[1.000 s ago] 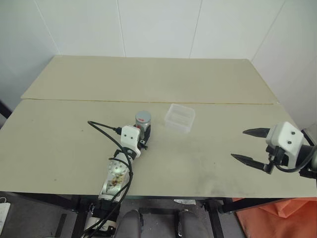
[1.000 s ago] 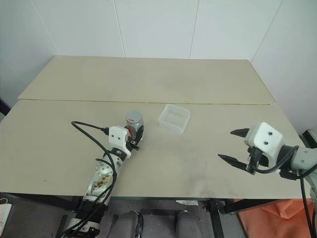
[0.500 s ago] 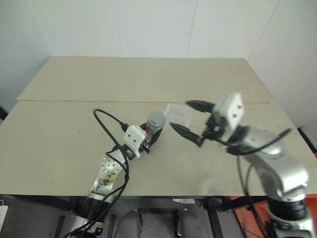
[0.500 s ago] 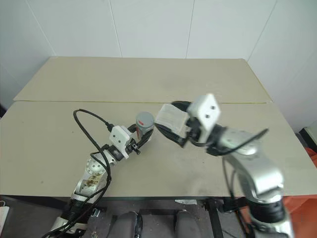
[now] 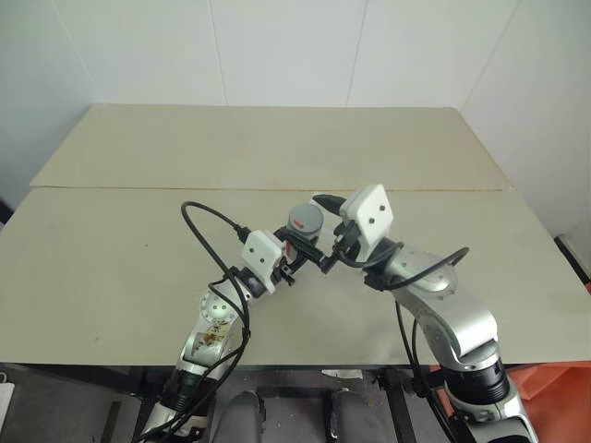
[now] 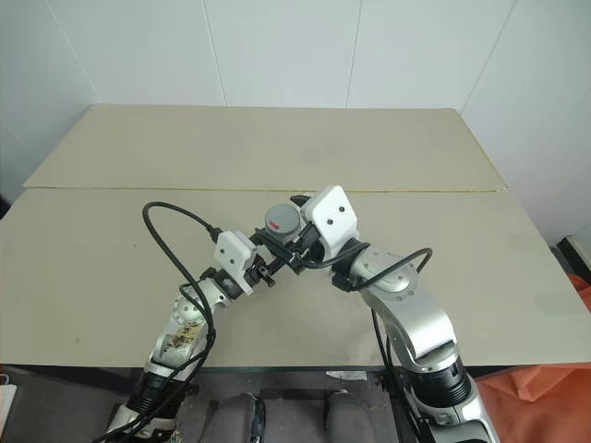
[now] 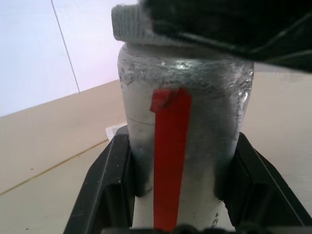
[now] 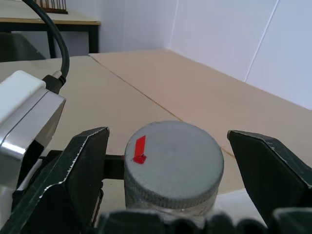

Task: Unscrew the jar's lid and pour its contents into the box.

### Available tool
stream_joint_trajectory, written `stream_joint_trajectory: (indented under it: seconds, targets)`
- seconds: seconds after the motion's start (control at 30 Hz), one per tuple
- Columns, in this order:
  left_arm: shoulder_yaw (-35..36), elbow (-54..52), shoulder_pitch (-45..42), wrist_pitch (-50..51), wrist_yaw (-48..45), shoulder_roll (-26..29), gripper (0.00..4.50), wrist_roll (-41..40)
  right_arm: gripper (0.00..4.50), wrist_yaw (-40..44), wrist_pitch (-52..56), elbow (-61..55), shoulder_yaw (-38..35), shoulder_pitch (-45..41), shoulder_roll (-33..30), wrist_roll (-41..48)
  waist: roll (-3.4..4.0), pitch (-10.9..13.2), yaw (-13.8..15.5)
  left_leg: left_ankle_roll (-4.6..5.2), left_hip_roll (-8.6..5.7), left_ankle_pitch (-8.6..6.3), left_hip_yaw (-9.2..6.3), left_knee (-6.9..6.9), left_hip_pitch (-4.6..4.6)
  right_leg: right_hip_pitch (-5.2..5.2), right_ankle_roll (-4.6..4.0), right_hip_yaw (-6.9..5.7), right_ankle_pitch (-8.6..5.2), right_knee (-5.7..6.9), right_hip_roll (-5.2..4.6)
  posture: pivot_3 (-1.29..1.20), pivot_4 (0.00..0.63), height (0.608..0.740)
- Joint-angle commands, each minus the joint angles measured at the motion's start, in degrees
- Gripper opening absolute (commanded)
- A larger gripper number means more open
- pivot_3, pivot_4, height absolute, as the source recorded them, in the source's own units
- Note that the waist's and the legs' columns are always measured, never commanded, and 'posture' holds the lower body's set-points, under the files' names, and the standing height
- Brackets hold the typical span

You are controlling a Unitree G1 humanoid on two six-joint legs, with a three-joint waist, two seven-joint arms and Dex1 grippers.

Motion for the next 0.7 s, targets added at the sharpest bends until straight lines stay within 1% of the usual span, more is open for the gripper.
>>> stream_joint_trajectory:
  seconds: [0.03, 0.6, 0.7]
  targets:
    - [-0.2, -2.9, 0.4, -0.1, 0.1, -0.4, 1.95, -1.0, 4.5, -0.7, -3.0, -1.0, -0.5, 0.0, 1.3, -0.9, 0.0, 0.0, -0.1, 0.0, 0.0, 0.0, 0.0, 0.0, 0.0, 0.0, 0.0, 0.0, 0.0, 0.0, 0.0, 0.0, 0.15, 0.74]
    - [-0.2, -2.9, 0.4, 0.5, 0.6, -1.1, 1.95, -1.5, 4.5, 0.3, -5.2, 1.1, -0.5, 2.0, 3.0, -1.9, 0.0, 0.0, -0.1, 0.0, 0.03, 0.0, 0.0, -0.04, 0.0, -0.02, 0.01, 0.03, -0.01, -0.03, 0.04, 0.0, 0.15, 0.74]
    - [-0.3, -3.0, 0.6, 0.4, 0.5, -1.0, 1.95, -1.4, 3.92, 0.3, -5.7, 1.3, -0.4, 2.5, 3.0, -2.2, 0.0, 0.0, -0.1, 0.0, 0.02, 0.0, 0.0, -0.03, 0.0, -0.02, 0.03, 0.03, -0.02, -0.03, 0.03, 0.0, 0.15, 0.74]
